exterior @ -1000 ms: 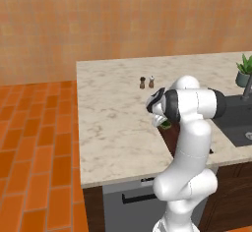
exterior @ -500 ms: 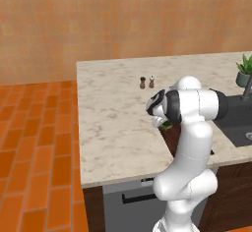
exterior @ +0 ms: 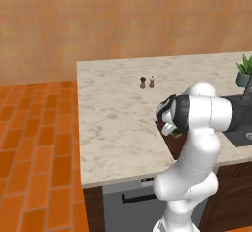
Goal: Pick up the sponge from the counter and clean the cutting board by briefly scrubbing or pressing down on the cutting board. Once finished, release the sponge.
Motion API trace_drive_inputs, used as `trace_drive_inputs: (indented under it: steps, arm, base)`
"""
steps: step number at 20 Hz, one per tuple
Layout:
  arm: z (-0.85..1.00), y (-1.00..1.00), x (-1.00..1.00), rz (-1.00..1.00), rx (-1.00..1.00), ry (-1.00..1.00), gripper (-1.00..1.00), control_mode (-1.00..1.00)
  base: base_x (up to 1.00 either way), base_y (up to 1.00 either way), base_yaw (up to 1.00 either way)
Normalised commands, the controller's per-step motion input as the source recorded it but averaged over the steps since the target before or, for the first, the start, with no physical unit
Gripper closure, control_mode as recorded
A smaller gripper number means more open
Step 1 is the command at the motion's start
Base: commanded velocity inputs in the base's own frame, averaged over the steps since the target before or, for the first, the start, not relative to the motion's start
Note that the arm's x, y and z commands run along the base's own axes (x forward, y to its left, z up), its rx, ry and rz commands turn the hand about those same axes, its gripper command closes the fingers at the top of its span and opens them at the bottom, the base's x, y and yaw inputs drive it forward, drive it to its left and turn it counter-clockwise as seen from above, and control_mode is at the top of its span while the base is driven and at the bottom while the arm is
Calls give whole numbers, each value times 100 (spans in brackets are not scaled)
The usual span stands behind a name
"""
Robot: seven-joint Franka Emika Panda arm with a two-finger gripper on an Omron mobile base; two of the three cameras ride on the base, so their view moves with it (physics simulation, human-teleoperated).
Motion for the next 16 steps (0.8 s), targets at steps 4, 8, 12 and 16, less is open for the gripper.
trace_drive_inputs:
  steps: [4, 8, 12, 16]
  arm:
    - [-14, 0, -64, -6, 10, -1, 100, -100]
    - [-28, 0, -65, -1, 14, -6, 100, -100]
    - [-20, 0, -76, 0, 7, -3, 100, -100]
    - [-12, 0, -70, 0, 2, 0, 100, -100]
  base:
    - [0, 0, 0]
    - [0, 0, 0]
    - [0, 0, 0]
    - [0, 0, 0]
